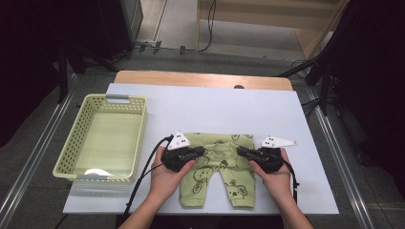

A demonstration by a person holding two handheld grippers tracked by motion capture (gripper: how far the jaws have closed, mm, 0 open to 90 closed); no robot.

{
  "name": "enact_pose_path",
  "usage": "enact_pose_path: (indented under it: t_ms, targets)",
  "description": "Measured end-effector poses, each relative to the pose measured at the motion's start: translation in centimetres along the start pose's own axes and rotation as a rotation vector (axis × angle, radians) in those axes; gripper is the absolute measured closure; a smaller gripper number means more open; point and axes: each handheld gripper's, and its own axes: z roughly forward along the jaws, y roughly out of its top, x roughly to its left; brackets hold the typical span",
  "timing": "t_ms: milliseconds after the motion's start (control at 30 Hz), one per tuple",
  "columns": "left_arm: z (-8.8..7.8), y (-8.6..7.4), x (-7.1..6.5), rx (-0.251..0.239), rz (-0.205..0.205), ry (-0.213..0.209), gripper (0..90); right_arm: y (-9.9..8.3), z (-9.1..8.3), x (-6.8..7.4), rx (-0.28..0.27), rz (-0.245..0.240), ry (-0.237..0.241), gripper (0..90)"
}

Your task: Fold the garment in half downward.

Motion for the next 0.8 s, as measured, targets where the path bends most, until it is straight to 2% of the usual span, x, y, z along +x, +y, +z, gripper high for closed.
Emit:
enact_pose_path:
  t_ms: [100,233,367,567,800]
  targets:
    - [-0.8,-0.7,-0.7,-0.005,0.030,-0.015,85.9,-0.4,-0.9,0.5,-0.015,-0.013,0.001,85.8]
    - [-1.6,-1.6,-1.3,-0.010,0.046,-0.027,86.1,-1.0,-1.8,1.5,-0.019,-0.049,0.004,85.8]
    - [-2.2,-2.6,-2.2,-0.010,0.077,-0.014,86.2,-1.7,-2.2,2.5,-0.019,-0.061,0.006,85.9]
    - [-3.1,-3.6,-3.0,-0.023,0.067,-0.030,86.2,-2.6,-2.5,3.6,-0.007,-0.088,0.006,85.8]
    - [-3.2,-4.8,-4.2,-0.004,0.090,-0.051,86.2,-4.1,-3.1,4.3,-0.003,-0.097,-0.005,85.8]
